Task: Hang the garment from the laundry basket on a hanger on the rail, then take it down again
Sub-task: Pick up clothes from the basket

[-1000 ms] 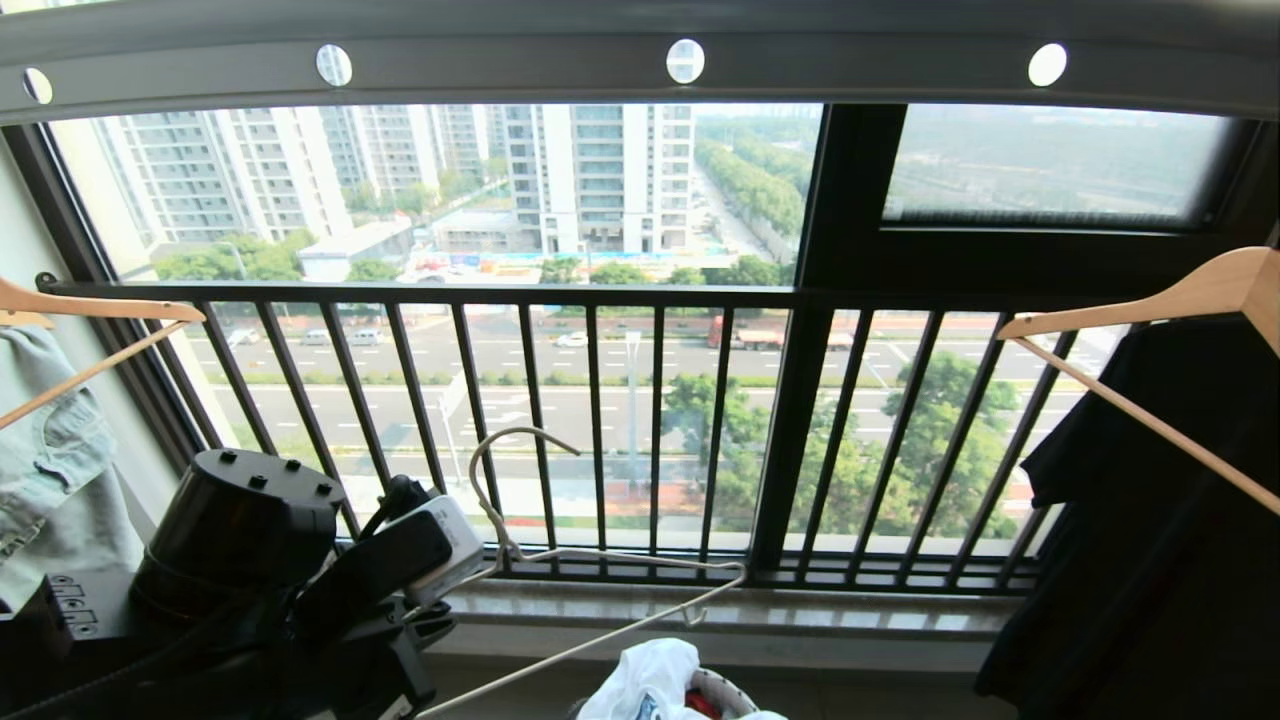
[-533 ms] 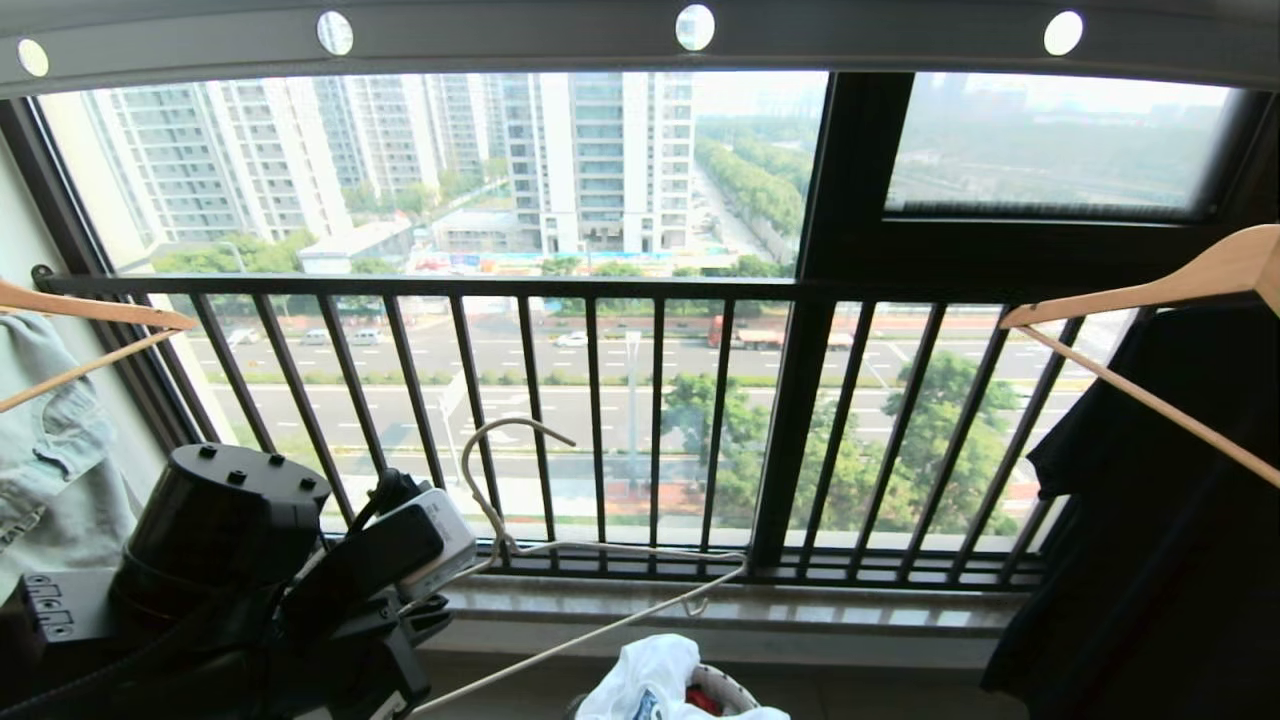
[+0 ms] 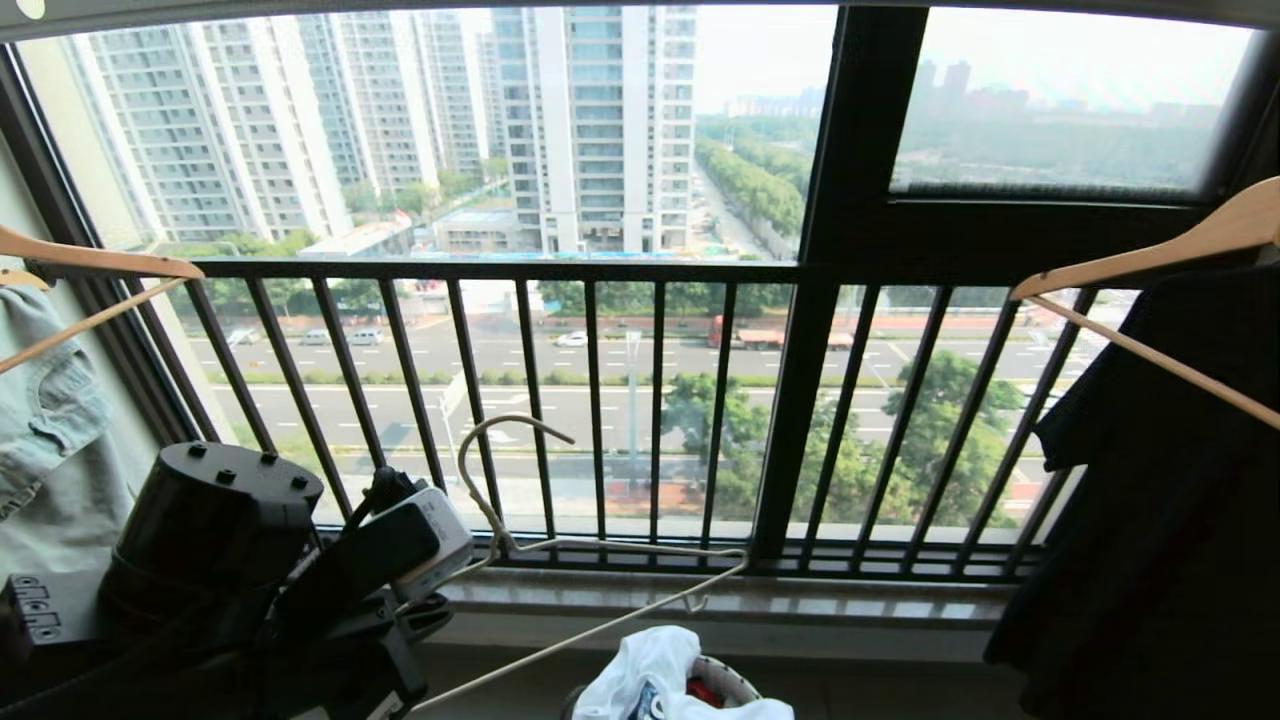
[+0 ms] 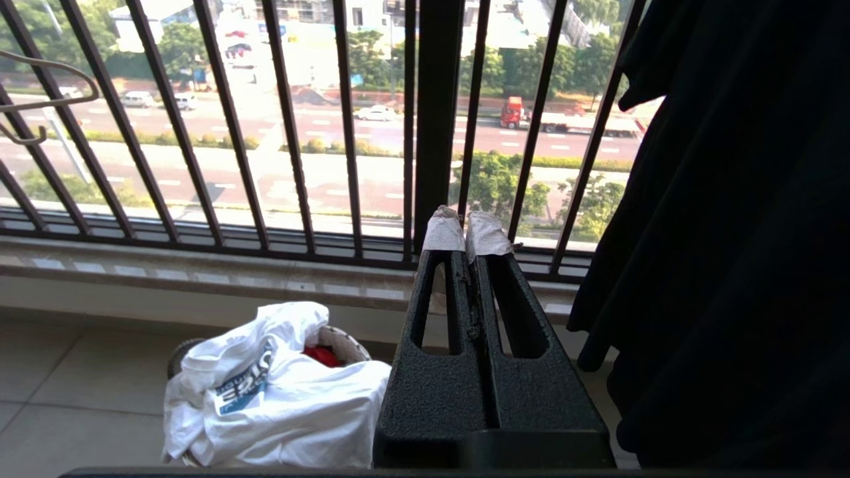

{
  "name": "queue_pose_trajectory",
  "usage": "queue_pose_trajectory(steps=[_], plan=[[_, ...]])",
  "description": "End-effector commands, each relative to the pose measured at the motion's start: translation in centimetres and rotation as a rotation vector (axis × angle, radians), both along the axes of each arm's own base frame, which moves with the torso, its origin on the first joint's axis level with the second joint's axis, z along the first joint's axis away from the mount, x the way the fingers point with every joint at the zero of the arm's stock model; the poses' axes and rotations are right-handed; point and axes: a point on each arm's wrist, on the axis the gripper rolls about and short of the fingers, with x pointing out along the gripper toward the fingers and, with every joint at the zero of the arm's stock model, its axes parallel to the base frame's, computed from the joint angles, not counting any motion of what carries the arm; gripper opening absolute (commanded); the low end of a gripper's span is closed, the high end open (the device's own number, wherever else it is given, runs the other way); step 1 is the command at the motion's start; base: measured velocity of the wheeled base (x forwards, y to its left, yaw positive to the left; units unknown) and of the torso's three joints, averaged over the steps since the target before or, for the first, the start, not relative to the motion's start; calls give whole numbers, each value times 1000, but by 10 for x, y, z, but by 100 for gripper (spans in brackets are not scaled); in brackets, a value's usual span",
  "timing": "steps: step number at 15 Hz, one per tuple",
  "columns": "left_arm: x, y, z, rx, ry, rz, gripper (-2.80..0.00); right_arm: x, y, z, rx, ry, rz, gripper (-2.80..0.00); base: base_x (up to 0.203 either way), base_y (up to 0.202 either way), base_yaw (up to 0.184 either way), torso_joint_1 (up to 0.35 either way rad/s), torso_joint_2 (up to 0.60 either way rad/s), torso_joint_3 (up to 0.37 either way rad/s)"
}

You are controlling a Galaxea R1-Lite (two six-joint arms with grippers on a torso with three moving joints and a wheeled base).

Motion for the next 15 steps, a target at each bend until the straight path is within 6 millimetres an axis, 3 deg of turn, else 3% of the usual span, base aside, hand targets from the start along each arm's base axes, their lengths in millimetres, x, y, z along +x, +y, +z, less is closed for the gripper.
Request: queue_pose_trajectory(steps=[1,15], plan=[[-1,1,1,-2,-8,-1,-280,0,0,0,0,1,1,-280,0,0,0,-137,306,172],[-6,4,7,-20,-32,-2,-280,0,0,0,0,0,1,-280,0,0,0,-157,346,188]])
